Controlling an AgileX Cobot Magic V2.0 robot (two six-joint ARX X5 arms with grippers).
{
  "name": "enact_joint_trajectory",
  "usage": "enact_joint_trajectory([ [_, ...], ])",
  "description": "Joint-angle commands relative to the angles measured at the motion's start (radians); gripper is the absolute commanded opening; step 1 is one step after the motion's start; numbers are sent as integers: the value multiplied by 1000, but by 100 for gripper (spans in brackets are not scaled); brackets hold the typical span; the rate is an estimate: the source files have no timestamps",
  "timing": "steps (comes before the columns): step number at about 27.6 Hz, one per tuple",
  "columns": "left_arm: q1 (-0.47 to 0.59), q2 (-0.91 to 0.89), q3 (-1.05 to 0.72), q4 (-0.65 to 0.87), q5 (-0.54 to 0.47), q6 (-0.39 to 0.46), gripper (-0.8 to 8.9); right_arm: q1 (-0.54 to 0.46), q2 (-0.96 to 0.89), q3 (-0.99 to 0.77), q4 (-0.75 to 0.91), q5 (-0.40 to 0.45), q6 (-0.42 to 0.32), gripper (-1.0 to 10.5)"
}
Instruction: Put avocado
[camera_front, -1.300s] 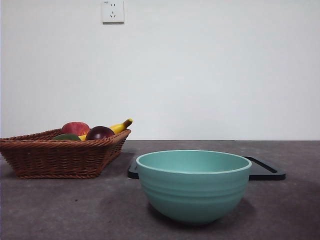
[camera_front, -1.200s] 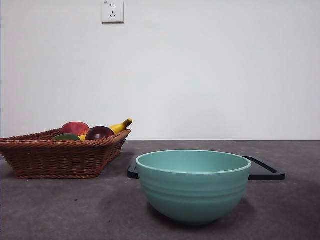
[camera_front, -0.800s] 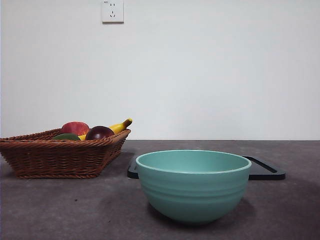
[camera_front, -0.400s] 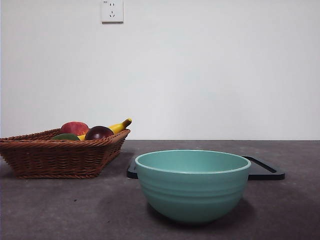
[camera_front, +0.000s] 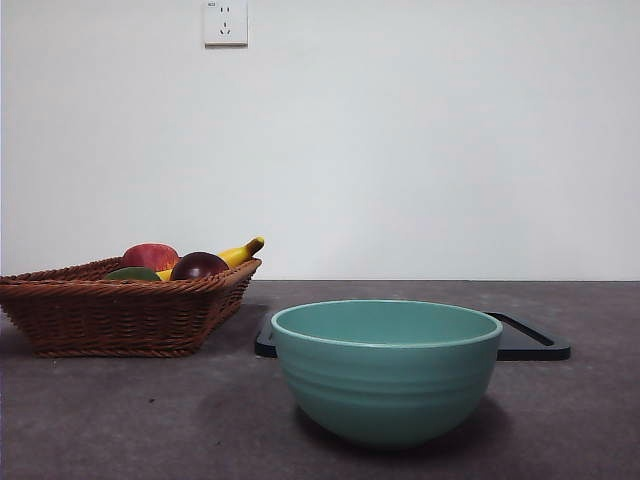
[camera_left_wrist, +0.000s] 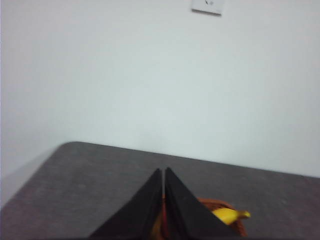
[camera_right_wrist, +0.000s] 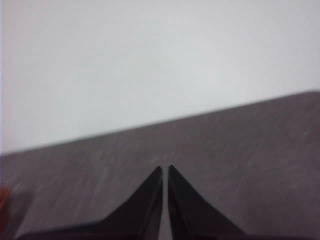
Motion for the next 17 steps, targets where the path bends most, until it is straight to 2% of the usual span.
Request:
enact_joint_trajectory([
  [1, 1, 97, 105, -46, 69, -3, 9, -2, 104, 111, -90, -111, -35, 11],
  [5, -13, 212, 197, -114, 188, -23, 9, 2, 249, 234, -231, -309, -68, 11],
  [7, -32, 252, 222, -135, 255, -37, 9, 17, 303, 275, -293, -366, -101, 11],
  [9, -71, 289, 241, -157, 305, -35, 9, 47, 343, 306, -345, -375, -136, 11],
  [13, -150, 325, 252, -210, 311, 4, 9, 133, 373, 325, -380, -362, -196, 11],
  [17, -232, 359, 252, -278, 311, 22, 9, 234, 385, 325, -403, -275, -208, 11],
])
